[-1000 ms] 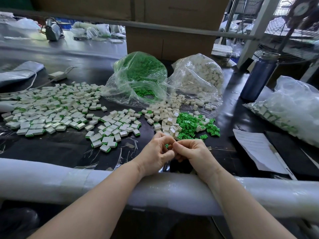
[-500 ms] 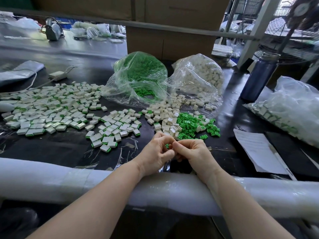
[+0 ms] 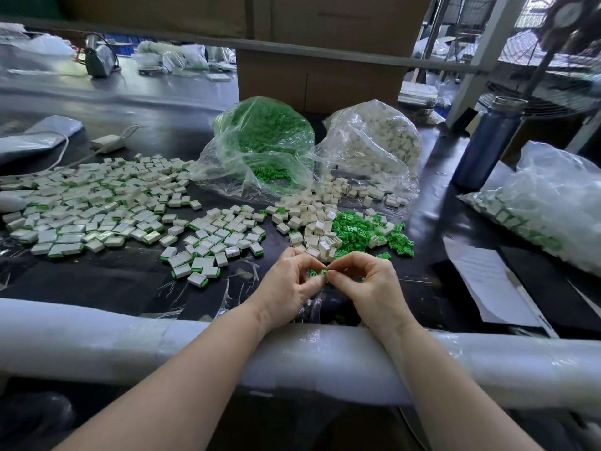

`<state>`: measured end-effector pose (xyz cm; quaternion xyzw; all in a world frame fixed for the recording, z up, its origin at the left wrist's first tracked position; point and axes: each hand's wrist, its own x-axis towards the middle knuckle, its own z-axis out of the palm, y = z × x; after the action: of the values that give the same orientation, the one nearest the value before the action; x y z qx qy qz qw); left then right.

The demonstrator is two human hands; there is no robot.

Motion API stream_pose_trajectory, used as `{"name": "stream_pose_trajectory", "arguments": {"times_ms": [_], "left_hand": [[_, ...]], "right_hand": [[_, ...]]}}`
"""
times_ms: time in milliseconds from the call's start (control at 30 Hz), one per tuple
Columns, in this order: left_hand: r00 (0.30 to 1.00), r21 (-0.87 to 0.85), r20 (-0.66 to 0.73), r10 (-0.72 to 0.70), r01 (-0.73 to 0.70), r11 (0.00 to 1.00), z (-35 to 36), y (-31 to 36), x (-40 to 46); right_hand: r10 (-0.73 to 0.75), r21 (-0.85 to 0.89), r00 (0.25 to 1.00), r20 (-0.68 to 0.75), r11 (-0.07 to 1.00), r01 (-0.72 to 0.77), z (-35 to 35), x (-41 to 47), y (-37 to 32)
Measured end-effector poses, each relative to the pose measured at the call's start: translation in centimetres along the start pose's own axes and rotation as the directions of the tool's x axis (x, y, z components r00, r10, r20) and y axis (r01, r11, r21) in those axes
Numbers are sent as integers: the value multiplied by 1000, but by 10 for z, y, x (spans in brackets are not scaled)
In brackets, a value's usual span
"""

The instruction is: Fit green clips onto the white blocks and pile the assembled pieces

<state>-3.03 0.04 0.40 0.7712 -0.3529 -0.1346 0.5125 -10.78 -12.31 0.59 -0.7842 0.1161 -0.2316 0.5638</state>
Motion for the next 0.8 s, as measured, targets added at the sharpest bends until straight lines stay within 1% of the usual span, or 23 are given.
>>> {"name": "stream_pose_trajectory", "arguments": {"times_ms": [133, 233, 300, 367, 467, 533, 600, 633, 700, 767, 800], "left_hand": [[1000, 23, 1, 4, -4, 1000, 1, 0, 0], [1000, 11, -4, 1, -1, 1000, 1, -1, 1], [1000, 19, -19, -4, 5, 1000, 0, -3, 1], [998, -21, -56, -31, 30, 999, 0, -4, 1], [979, -101, -172, -106, 89, 991, -2, -6, 1], [934, -73, -324, -149, 132, 989, -4, -12, 3], [844, -70, -502, -188, 177, 982, -8, -19, 5], [796, -96, -565, -218, 199, 975, -11, -23, 7], [724, -172, -624, -295, 241, 955, -15, -28, 9], [683, -238, -637, -357, 267, 934, -18, -29, 11], [674, -253, -635, -378, 282, 926, -18, -28, 11]], "right_hand": [[5, -131, 1000, 20, 991, -2, 1, 1, 0], [30, -110, 999, 25, 994, -27, 1, 2, 0], [25, -93, 1000, -5, 995, -25, 1, 2, 0], [19, -90, 998, -65, 996, -24, 0, 2, 1], [16, -171, 991, -136, 985, -39, -2, 3, 4], [30, -199, 986, -162, 978, -63, -3, 3, 6], [43, -202, 980, -193, 976, -83, -3, 4, 9], [47, -192, 975, -216, 977, -89, -4, 5, 10], [54, -159, 960, -276, 982, -101, -6, 6, 12], [70, -115, 933, -352, 986, -117, -9, 7, 15], [79, -84, 914, -397, 989, -121, -11, 8, 16]]}}
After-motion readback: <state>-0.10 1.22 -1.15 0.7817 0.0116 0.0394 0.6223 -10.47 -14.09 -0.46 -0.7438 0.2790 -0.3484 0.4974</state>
